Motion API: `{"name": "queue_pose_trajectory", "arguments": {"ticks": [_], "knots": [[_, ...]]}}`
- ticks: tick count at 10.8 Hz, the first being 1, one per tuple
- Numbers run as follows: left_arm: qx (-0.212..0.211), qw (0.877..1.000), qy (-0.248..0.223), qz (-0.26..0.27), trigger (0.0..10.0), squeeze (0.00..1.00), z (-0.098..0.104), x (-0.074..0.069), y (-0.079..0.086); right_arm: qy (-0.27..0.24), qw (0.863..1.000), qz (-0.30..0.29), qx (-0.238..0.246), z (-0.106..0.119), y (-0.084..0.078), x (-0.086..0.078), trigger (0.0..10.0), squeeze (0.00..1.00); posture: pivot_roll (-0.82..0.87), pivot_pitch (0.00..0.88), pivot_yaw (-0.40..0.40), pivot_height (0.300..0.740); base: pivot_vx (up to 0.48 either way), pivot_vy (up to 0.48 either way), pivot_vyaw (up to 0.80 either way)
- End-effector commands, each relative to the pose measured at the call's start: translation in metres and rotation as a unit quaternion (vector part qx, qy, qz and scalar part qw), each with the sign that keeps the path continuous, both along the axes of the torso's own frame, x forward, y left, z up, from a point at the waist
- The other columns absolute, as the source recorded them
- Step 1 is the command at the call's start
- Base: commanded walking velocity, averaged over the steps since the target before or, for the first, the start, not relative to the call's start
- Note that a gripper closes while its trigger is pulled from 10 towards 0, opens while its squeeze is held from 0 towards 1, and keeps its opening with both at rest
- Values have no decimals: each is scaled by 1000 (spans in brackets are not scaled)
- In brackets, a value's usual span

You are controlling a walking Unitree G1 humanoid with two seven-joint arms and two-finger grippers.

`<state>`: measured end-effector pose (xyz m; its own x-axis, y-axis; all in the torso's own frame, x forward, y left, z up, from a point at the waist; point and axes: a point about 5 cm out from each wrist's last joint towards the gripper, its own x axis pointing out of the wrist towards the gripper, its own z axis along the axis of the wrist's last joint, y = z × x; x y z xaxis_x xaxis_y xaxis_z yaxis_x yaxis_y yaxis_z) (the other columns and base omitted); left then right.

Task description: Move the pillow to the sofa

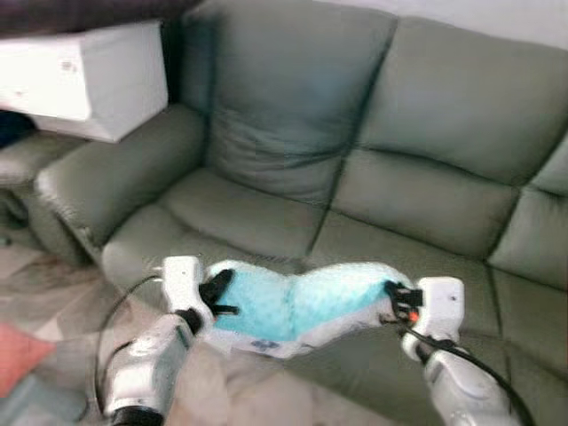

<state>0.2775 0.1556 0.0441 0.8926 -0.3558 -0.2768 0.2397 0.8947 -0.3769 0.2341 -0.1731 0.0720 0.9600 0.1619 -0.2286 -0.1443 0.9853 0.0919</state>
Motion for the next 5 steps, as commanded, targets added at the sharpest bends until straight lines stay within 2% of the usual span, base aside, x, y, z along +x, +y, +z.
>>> {"name": "queue_pose_trajectory", "arguments": {"ticks": [1, 5], "knots": [[0, 1000, -10, -3, 10000, 0, 4, 3, -6, -5, 1000, -8, -4, 4, -7, 0, 10000, 0, -180, 104, -61, 740, 0, 480, 0], [5, 999, -15, -29, 10000, 0, 6, 1, -11, -5, 1000, -8, -3, 4, -5, 1, 10000, 0, -178, 106, -61, 740, 0, 0, 0]]}}
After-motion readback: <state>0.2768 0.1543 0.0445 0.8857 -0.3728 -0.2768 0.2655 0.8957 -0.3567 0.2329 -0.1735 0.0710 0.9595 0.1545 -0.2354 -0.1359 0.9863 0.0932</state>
